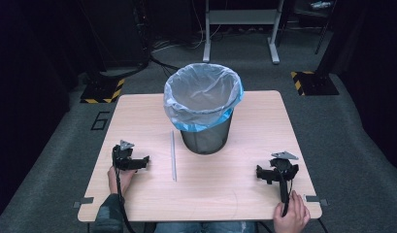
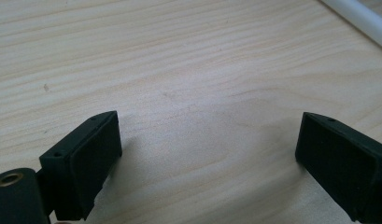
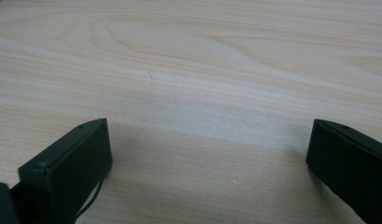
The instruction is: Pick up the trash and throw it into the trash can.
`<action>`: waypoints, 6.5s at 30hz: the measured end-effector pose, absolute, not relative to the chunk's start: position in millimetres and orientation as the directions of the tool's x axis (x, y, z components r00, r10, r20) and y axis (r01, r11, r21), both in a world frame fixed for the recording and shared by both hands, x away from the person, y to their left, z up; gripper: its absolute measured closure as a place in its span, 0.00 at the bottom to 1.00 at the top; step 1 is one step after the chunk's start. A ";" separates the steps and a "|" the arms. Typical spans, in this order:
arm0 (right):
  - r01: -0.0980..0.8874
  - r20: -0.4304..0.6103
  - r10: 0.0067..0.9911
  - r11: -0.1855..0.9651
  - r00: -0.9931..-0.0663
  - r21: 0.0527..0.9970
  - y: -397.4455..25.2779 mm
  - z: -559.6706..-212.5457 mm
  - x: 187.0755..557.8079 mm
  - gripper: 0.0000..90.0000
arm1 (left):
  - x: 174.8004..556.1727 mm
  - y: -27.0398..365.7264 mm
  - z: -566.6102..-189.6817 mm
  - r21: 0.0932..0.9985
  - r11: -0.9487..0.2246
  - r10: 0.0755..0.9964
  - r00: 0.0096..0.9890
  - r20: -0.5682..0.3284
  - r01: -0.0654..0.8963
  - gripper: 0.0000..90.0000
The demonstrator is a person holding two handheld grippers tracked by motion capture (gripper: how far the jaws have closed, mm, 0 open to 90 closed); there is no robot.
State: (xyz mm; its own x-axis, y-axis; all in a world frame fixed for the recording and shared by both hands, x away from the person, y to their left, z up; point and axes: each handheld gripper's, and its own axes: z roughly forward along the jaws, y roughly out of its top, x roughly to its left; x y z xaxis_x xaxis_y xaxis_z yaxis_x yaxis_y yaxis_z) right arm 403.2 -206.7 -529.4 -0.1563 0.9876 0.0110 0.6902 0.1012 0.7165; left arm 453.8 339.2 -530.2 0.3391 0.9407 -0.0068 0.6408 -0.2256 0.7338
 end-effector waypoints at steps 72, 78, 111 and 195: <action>0.690 0.011 0.988 0.101 -0.157 0.717 -206.7 -529.4 403.3 0.00 | 480.4 263.8 -500.6 0.712 -0.263 0.894 0.442 -0.075 0.651 0.08; 0.689 0.011 0.987 0.102 -0.157 0.717 -206.7 -529.4 403.4 0.00 | 485.4 252.5 -504.8 0.714 -0.273 0.883 0.463 -0.080 0.644 0.08; 0.690 0.012 0.988 0.101 -0.156 0.716 -206.6 -529.3 403.2 0.00 | 492.0 228.8 -513.2 0.677 -0.356 0.871 0.491 -0.010 0.645 0.65; 0.689 0.010 0.987 0.102 -0.157 0.717 -206.7 -529.4 403.4 0.00 | 491.1 310.9 -349.9 0.879 -0.217 0.910 0.414 0.025 0.424 0.88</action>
State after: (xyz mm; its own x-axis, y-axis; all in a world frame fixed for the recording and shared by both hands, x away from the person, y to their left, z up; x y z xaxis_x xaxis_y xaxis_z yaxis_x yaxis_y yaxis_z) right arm 403.4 -206.7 -529.4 -0.1574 0.9875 0.0103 0.6893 0.1024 0.7172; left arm 491.1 310.9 -349.9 0.4141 0.9099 0.0253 0.4242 -0.2175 0.8790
